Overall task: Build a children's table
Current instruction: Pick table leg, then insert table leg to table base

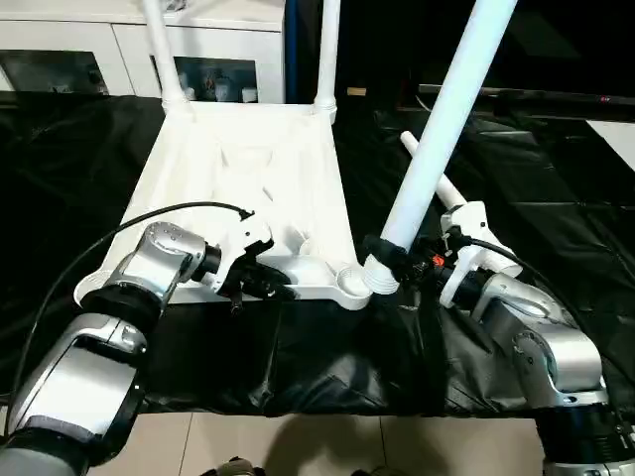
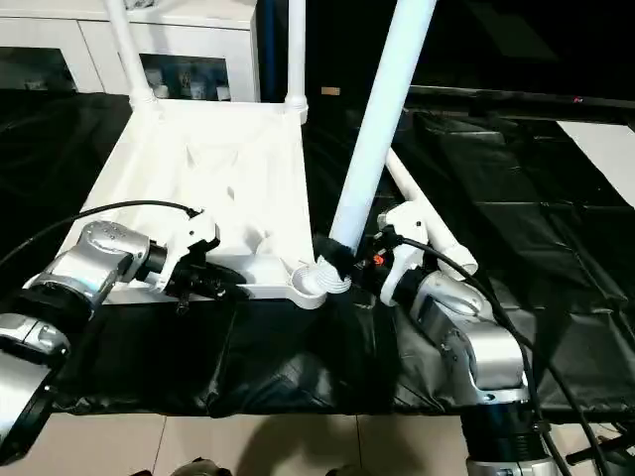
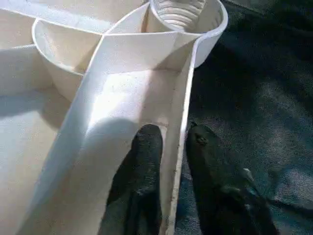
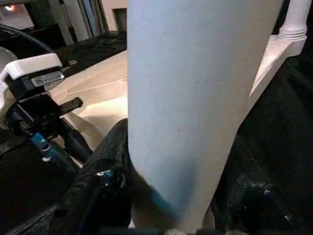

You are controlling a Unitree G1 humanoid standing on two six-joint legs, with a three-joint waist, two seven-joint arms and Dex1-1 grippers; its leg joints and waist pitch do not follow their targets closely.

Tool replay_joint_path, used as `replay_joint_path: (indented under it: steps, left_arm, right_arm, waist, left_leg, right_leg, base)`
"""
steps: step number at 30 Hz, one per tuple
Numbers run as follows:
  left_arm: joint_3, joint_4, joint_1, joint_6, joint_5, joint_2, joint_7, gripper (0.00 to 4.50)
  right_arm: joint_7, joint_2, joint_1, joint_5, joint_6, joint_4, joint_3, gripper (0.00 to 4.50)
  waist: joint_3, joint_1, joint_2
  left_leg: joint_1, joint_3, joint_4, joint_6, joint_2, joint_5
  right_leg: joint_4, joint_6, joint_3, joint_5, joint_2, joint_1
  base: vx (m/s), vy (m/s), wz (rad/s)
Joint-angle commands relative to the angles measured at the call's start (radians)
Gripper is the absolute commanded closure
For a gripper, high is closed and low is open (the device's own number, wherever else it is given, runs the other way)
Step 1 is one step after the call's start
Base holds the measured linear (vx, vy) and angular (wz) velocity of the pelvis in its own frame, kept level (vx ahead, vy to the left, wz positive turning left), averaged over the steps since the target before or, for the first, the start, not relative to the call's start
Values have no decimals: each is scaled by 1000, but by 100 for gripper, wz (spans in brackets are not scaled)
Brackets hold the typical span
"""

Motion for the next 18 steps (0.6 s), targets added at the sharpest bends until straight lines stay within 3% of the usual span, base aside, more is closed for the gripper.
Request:
replay_joint_path:
  steps: [1,7,13,18]
  left_arm:
    - [-5,12,-20,-18,19,-2,-6,372]
    - [2,19,-16,-30,24,-10,-10,416]
    - [-6,-54,37,-23,22,-43,11,448]
    - [19,-91,70,-10,3,-76,61,450]
  right_arm:
    - [-4,0,-18,-1,-25,-5,3,262]
    - [-19,2,-52,-58,-78,65,27,262]
    - [-20,5,-118,-89,-74,190,49,262]
    - [-15,6,-136,-99,-64,219,61,262]
  waist:
    - [-76,3,19]
    - [-75,1,20]
    - [-79,-1,18]
    - [-73,-3,13]
  left_leg:
    - [19,-25,-84,-11,64,-158]
    - [20,-24,-83,-16,64,-162]
    - [18,-22,-80,-1,68,-125]
    - [19,-20,-81,4,65,-153]
  right_leg:
    - [-64,-259,60,-113,-101,58]
    - [-64,-267,60,-116,-102,56]
    - [-55,-295,60,-37,-105,60]
    - [-66,-271,61,-130,-102,58]
  base:
    - [0,0,0]
    - [0,0,0]
    - [0,0,0]
    - [0,0,0]
